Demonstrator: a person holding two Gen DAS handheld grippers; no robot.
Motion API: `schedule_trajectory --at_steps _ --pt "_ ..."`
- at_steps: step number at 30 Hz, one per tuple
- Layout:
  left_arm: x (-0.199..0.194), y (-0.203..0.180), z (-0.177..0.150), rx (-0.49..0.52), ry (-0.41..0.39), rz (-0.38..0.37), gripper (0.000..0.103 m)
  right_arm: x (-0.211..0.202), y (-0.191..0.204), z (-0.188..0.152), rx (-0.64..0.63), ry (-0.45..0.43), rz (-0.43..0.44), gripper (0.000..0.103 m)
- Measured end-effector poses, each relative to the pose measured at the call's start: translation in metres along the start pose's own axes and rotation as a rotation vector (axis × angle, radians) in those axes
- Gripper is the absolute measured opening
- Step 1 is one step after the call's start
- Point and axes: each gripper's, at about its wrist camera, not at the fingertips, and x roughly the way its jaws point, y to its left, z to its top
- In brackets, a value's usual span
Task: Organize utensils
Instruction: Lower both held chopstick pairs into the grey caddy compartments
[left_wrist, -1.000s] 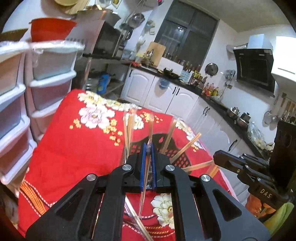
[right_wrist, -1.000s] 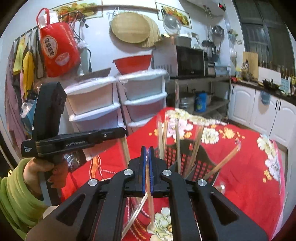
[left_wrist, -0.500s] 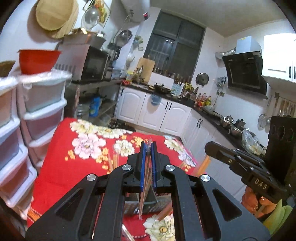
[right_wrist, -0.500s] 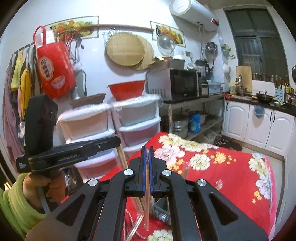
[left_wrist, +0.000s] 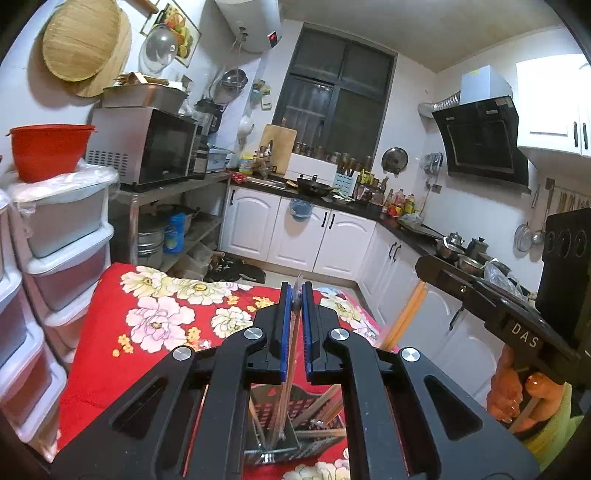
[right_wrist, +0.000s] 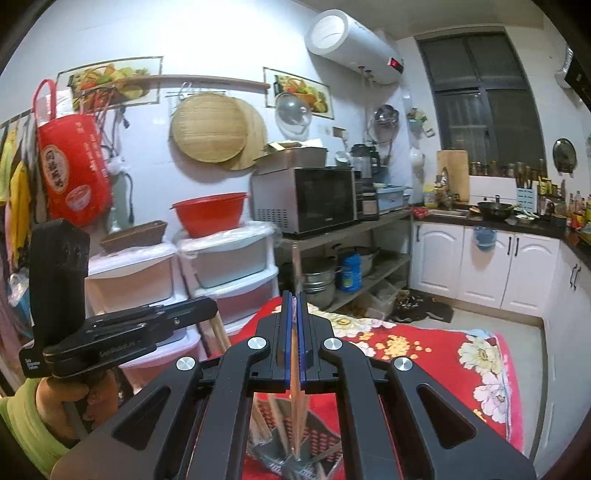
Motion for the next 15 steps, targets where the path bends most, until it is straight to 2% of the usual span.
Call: schedule_trajectory --at_steps 15 --pt "0.045 0.000 -0.028 0.009 0.066 0.007 0.002 0.024 -0.021 -0.022 0.022 0.036 -0.038 0.003"
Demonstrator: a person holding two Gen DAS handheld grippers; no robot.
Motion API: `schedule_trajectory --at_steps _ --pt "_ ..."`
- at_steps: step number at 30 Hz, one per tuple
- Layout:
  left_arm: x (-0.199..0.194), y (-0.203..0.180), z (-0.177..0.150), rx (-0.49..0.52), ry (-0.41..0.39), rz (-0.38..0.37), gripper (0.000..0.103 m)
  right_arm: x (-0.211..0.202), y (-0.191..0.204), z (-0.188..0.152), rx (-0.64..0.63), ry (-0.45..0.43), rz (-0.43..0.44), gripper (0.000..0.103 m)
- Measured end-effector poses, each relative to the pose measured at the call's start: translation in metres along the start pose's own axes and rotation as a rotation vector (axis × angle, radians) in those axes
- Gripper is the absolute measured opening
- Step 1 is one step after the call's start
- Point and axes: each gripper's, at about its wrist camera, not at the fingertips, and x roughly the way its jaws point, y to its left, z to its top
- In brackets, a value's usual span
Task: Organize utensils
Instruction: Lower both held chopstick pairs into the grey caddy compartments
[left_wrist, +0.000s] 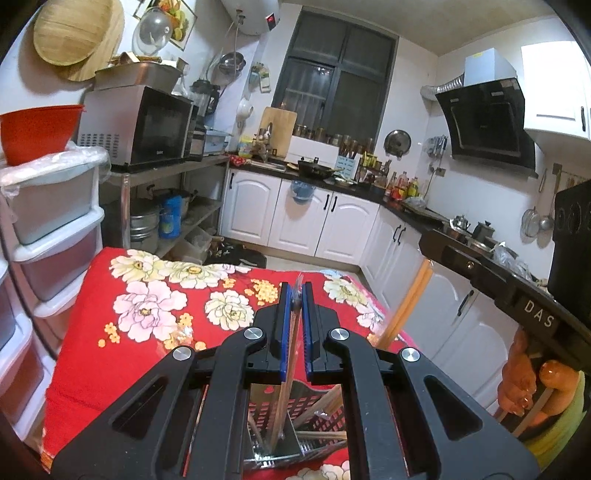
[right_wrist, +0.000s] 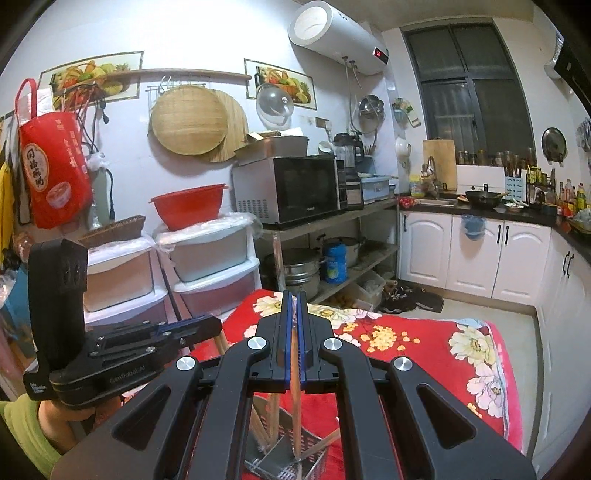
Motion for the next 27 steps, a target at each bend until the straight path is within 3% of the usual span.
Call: schedule_trajectory --at_steps 13,27 --pt "0.032 0.007 -0.034 -0.009 0.091 0.006 0.002 0.028 -0.011 -0.034 0.028 0.089 -0.017 0.003" --pt "0.045 0.020 -0.058 -0.046 0.129 0.036 0.002 0.044 -0.018 -0.063 0.059 0.154 -0.016 0.003"
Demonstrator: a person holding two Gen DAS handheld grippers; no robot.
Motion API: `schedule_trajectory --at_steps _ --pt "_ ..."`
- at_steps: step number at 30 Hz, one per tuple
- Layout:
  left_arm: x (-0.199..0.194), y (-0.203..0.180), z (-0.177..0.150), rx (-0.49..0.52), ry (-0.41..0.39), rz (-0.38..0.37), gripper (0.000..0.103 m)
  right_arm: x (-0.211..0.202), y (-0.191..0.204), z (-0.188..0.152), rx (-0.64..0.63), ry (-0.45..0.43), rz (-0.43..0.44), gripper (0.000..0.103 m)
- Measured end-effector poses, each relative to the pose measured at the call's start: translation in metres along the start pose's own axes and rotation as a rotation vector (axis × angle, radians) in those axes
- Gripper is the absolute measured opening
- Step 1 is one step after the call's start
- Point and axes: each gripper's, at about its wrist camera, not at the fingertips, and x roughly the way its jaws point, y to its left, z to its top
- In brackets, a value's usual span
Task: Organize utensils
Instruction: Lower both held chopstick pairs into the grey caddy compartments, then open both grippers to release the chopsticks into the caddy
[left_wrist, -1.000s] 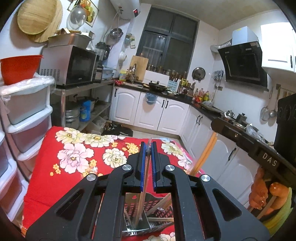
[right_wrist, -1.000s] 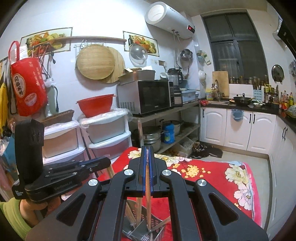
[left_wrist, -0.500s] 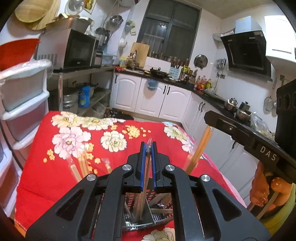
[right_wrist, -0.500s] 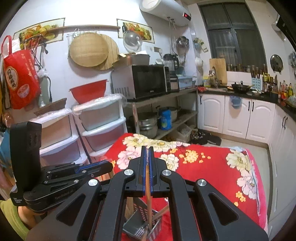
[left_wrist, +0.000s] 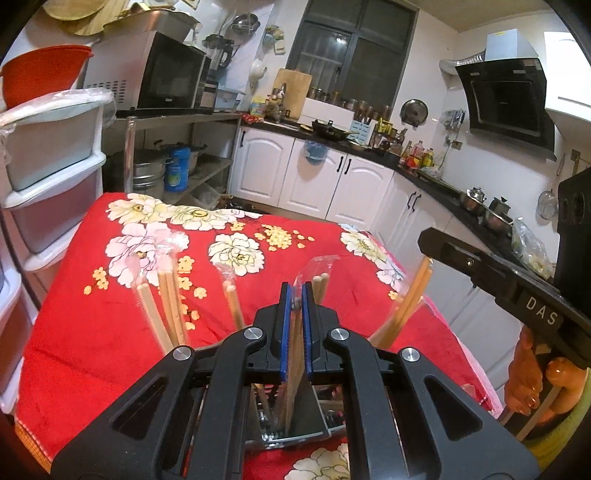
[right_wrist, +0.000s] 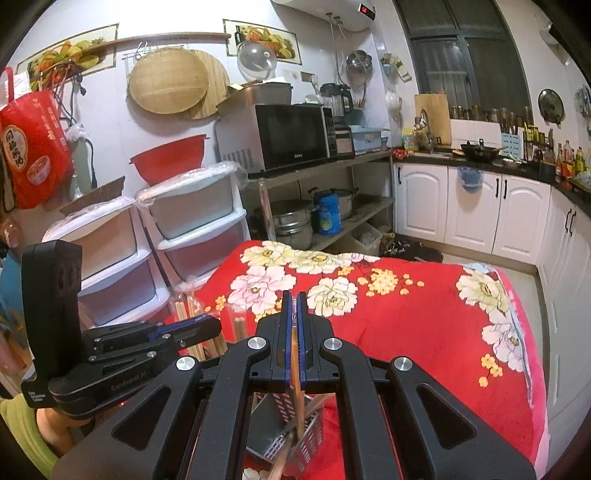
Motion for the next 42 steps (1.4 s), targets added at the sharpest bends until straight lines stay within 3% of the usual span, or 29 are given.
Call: schedule_trajectory --at_steps 11,14,20,25,33,42 --pt "-0.004 0.011 -0.010 -0.024 0.015 0.030 0.002 0.000 -0.005 -0.014 0.013 0.041 -0.028 0.005" --pt "-0.009 0.013 -0.012 -0.028 0.016 0.040 0.012 -0.006 -0.007 -0.017 0.017 0.042 -0.035 0.021" --pt "-0.020 0.018 -0.019 -0.033 0.020 0.057 0.026 -0.022 -0.003 -0.023 0.001 0.036 -0.051 0.032" --pt "-0.034 0.022 -0.027 -0.039 0.016 0.070 0.039 -0.037 0.002 -0.031 -0.007 0.028 -0.064 0.039" --pt "-0.060 0.035 -0.048 -0.076 0.009 0.082 0.053 -0.068 0.005 -0.053 -0.002 0.031 -0.080 0.043" --pt "-0.077 0.045 -0.071 -0.124 0.021 0.084 0.060 -0.080 0.010 -0.094 0.000 0.106 -0.095 0.045"
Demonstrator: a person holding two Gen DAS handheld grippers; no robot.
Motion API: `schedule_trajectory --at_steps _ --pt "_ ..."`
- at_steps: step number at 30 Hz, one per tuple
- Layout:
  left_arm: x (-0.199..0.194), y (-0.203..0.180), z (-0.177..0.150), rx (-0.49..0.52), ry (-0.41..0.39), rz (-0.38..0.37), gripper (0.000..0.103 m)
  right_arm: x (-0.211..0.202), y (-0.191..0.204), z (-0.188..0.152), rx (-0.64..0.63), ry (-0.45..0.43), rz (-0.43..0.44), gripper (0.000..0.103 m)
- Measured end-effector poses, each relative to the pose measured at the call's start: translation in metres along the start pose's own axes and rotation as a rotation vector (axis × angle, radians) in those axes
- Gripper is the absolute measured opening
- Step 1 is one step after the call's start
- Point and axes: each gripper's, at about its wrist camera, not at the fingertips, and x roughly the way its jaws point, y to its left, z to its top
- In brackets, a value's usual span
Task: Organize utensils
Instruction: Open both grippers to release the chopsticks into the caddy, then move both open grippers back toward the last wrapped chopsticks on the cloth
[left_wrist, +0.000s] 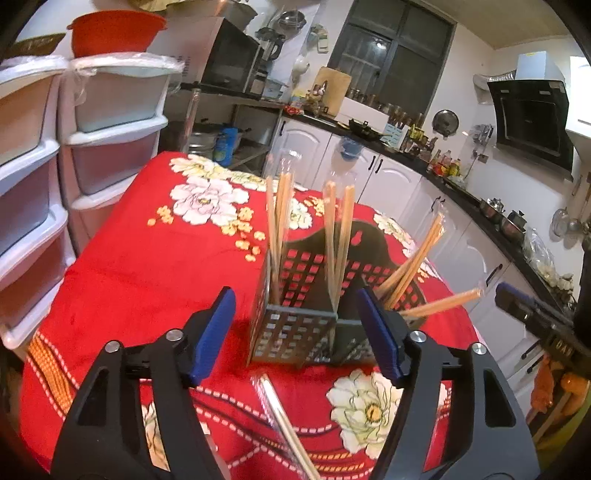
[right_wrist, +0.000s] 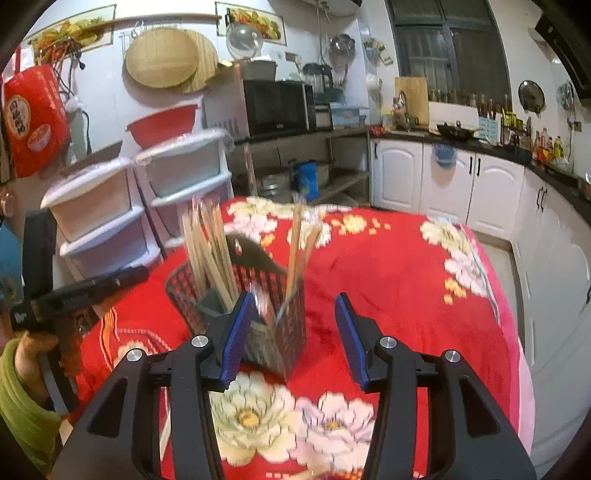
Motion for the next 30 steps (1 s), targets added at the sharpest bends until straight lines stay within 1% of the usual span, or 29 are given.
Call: schedule_trajectory --at_steps 5,12,16,20,22,26,27,30 --pt "-0.001 0.002 -0.018 -0.003 0.029 -0.002 0.060 0.003 0.001 -0.029 0.015 0.064 -0.001 0.045" --pt "0.008 0.006 -0.047 -0.009 0.093 0.001 0.061 0.008 -0.002 -0.071 0.060 0.148 -0.007 0.045" --pt "0.015 0.006 -0.066 0.000 0.131 0.012 0.063 0.009 -0.007 -0.090 0.087 0.180 -0.007 0.045" --pt "0.021 0.005 -0.078 0.001 0.161 0.018 0.064 0.011 -0.010 -0.108 0.112 0.216 -0.006 0.045" --pt "0.025 0.005 -0.084 0.004 0.177 0.020 0.070 0.011 -0.012 -0.115 0.121 0.228 -0.007 0.045" --pt "0.033 0.002 -0.092 0.017 0.204 0.026 0.076 0.010 -0.015 -0.126 0.133 0.250 -0.010 0.045" --pt "0.035 0.002 -0.093 0.018 0.211 0.027 0.079 0.011 -0.016 -0.129 0.137 0.255 -0.010 0.045" --pt "0.044 0.000 -0.099 0.019 0.245 0.030 0.080 0.014 -0.017 -0.137 0.148 0.279 -0.013 0.045"
